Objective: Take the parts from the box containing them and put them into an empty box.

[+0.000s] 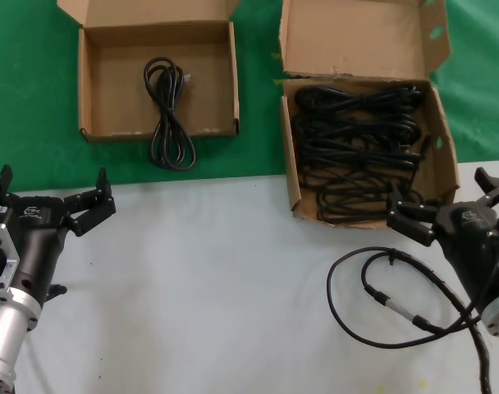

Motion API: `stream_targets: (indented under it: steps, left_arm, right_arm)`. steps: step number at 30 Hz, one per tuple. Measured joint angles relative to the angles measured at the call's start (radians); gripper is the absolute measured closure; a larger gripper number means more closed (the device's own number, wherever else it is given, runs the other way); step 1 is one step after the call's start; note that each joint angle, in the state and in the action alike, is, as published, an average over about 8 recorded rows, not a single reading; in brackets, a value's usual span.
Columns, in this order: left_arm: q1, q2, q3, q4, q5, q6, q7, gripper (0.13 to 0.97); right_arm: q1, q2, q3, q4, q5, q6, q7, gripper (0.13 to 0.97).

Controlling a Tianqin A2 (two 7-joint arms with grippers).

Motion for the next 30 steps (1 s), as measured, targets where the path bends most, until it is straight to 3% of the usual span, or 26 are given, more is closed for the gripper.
stream_targets:
  steps: [30]
  left_arm:
    - [0.000,0.000,0.000,0.000,0.000,0.000,0.000,0.132]
  right_arm:
    - [0.000,0.000,0.000,0.000,0.000,0.000,0.000,0.129]
